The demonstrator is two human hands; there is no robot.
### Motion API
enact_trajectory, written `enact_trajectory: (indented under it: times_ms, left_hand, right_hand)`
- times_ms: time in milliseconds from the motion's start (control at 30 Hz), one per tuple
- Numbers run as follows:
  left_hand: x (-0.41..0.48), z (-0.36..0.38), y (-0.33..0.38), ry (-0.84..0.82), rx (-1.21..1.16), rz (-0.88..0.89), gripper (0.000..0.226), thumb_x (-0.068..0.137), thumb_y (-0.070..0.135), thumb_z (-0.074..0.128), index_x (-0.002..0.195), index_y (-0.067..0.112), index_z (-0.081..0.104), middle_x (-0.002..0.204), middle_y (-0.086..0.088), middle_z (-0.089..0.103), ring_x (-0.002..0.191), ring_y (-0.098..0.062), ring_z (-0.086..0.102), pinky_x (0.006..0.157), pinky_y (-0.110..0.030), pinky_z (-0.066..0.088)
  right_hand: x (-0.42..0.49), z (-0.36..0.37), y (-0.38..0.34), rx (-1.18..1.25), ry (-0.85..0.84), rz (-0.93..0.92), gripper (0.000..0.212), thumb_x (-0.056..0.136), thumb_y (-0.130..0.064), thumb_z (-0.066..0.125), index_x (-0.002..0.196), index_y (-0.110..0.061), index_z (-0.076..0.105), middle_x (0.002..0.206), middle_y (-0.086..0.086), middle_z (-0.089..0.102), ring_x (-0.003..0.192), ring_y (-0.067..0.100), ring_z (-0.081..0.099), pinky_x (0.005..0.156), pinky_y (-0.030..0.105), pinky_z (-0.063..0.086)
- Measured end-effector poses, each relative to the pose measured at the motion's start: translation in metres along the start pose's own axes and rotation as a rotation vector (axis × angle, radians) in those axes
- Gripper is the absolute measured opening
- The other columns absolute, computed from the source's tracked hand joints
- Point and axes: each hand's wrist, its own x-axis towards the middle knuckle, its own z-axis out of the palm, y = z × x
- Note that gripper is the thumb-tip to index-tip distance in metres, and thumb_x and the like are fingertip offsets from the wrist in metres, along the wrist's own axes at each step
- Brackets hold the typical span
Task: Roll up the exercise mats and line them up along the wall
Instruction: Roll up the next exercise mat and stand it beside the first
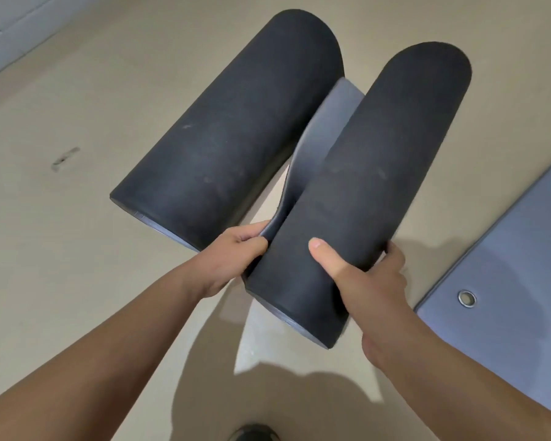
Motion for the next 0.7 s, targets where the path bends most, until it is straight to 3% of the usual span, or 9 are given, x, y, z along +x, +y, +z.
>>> enact_trajectory:
  times_ms: [67,167,233,333,400,500,533,600,700]
  left_hand:
    - [0.01,-0.005,-0.008,0.063,0.01,-0.028,0.046,0.109,0.01,0.044,0.131,0.036,0.076,0.12,0.006,0.079,0.116,-0.021,0.074,0.098,-0.048,0.063]
    - [0.012,-0.018,-0.011,0.159,0.059,-0.021,0.032,0.111,0.022,0.052,0.127,0.032,0.077,0.116,0.007,0.079,0.112,-0.018,0.074,0.095,-0.044,0.064]
    - [0.003,-0.021,-0.01,0.241,0.159,-0.006,0.032,0.108,0.044,0.056,0.111,0.021,0.078,0.103,0.004,0.078,0.102,-0.019,0.073,0.09,-0.043,0.061]
    - [-0.028,-0.01,0.0,0.335,0.351,0.08,0.055,0.098,0.069,0.053,0.09,0.016,0.063,0.077,0.013,0.065,0.075,-0.012,0.062,0.071,-0.04,0.051]
    - [-0.048,0.004,0.008,0.324,0.457,0.217,0.047,0.091,0.074,0.059,0.105,0.03,0.066,0.095,0.018,0.07,0.089,-0.003,0.066,0.075,-0.038,0.056]
    - [-0.053,0.02,0.014,0.27,0.678,0.188,0.094,0.063,0.089,0.074,0.135,0.037,0.046,0.126,0.023,0.057,0.117,-0.005,0.058,0.085,-0.038,0.057]
    - [-0.049,0.02,0.013,0.28,0.734,0.143,0.11,0.055,0.09,0.076,0.142,0.035,0.038,0.132,0.022,0.051,0.123,-0.008,0.054,0.089,-0.039,0.056]
    - [-0.042,0.014,0.01,0.305,0.73,0.094,0.109,0.049,0.087,0.08,0.136,0.038,0.037,0.128,0.021,0.051,0.119,-0.011,0.055,0.089,-0.041,0.056]
    - [-0.035,-0.002,0.01,0.282,0.615,0.087,0.094,0.048,0.081,0.085,0.125,0.046,0.044,0.119,0.026,0.058,0.107,-0.006,0.062,0.086,-0.04,0.057]
  right_hand:
    - [-0.002,-0.001,0.001,-0.045,-0.031,-0.041,0.108,0.073,-0.062,0.088,0.157,-0.047,0.021,0.151,-0.007,0.037,0.125,0.025,0.054,0.082,0.036,0.05]
    - [0.011,-0.001,0.005,-0.154,0.0,-0.148,0.1,0.07,-0.056,0.094,0.143,-0.039,0.029,0.144,-0.005,0.036,0.123,0.021,0.052,0.087,0.028,0.043]
    - [0.018,0.003,0.0,-0.346,0.06,-0.276,0.104,0.061,-0.064,0.095,0.138,-0.035,0.032,0.137,-0.007,0.033,0.127,0.02,0.044,0.092,0.028,0.038]
    - [0.03,0.009,-0.005,-0.454,0.1,-0.353,0.128,0.051,-0.073,0.095,0.153,-0.039,0.025,0.142,-0.009,0.025,0.125,0.013,0.026,0.103,0.03,0.033]
    - [0.035,0.016,-0.002,-0.487,0.113,-0.446,0.13,0.053,-0.081,0.086,0.16,-0.044,0.024,0.146,-0.004,0.026,0.125,0.015,0.026,0.108,0.031,0.034]
    - [0.05,0.011,0.006,-0.481,0.109,-0.644,0.1,0.074,-0.075,0.073,0.161,-0.034,0.043,0.144,0.004,0.035,0.133,0.022,0.039,0.112,0.032,0.041]
    - [0.057,0.006,0.004,-0.463,0.095,-0.645,0.092,0.082,-0.068,0.074,0.16,-0.031,0.045,0.143,0.003,0.035,0.134,0.02,0.041,0.114,0.032,0.043]
    - [0.067,-0.006,-0.002,-0.404,0.044,-0.484,0.093,0.087,-0.06,0.08,0.164,-0.03,0.036,0.15,-0.002,0.034,0.138,0.018,0.042,0.114,0.035,0.045]
    - [0.07,-0.013,-0.004,-0.077,-0.219,-0.066,0.097,0.078,-0.062,0.088,0.154,-0.062,0.029,0.152,-0.024,0.049,0.132,0.018,0.06,0.097,0.046,0.058]
